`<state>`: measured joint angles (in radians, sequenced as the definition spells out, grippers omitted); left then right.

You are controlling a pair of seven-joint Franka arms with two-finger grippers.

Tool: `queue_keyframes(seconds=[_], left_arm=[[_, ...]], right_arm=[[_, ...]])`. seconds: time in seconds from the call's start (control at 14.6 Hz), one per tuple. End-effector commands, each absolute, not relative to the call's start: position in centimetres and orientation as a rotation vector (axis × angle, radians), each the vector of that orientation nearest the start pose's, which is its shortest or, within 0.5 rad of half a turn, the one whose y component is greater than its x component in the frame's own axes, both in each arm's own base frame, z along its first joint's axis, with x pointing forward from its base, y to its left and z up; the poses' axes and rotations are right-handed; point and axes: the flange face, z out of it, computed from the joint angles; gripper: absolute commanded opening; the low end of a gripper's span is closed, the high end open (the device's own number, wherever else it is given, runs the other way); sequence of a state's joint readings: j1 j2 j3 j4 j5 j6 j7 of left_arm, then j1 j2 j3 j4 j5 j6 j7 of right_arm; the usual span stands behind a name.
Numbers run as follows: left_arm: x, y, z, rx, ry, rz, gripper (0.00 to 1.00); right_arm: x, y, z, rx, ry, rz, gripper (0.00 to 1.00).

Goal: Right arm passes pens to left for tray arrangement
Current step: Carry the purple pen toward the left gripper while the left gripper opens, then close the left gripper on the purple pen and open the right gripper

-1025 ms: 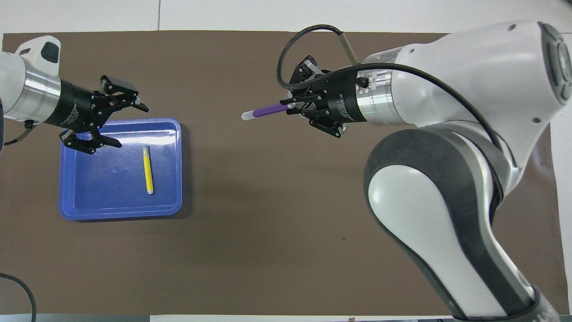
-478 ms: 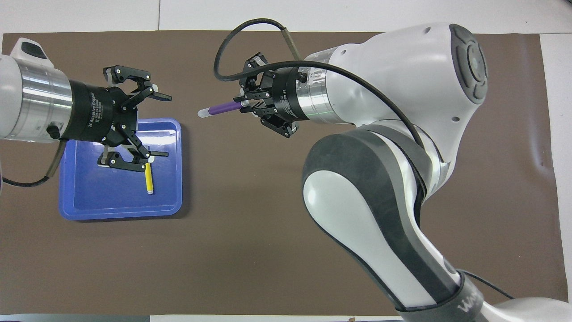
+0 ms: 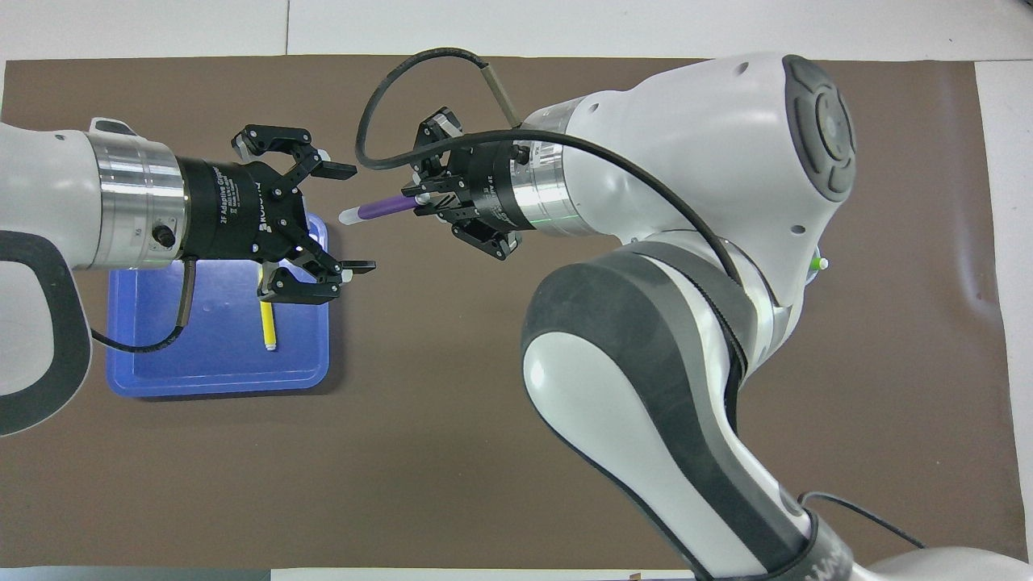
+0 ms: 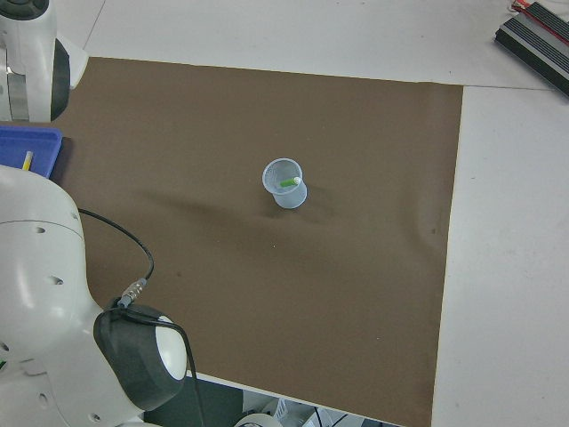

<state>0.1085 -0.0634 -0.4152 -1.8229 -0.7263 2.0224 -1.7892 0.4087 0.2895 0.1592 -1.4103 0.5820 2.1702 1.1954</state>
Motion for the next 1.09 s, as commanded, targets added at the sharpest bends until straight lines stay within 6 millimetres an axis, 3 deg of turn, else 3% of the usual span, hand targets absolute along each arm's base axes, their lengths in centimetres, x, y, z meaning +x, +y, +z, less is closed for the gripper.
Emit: queue_keyframes(seconds=[0.0,0.41,0.75,1.02], left_arm=[[52.7,-21.0,58.7,1.562,1.934,-0.588,1.0],[52.5,-21.0,57.3,1.754,1.738,-0.527,1.0],[52.3,-22.3,56.9,1.728,1.716,-0.524,1.0],[52.4,-22.1,56.6,1.678,1.751,-0.499,1.0]], right_arm=[[58.0,37.5,60.0,-2.176,1.016,0.202,0.0],[58.0,37.5,59.8,-2.179,1.019,0.205,0.0],[58.0,37.5,59.7,-2.181,1.016,0.205,0.0],[58.1,37.4,59.7,-2.182,1.015,0.202,0.0]])
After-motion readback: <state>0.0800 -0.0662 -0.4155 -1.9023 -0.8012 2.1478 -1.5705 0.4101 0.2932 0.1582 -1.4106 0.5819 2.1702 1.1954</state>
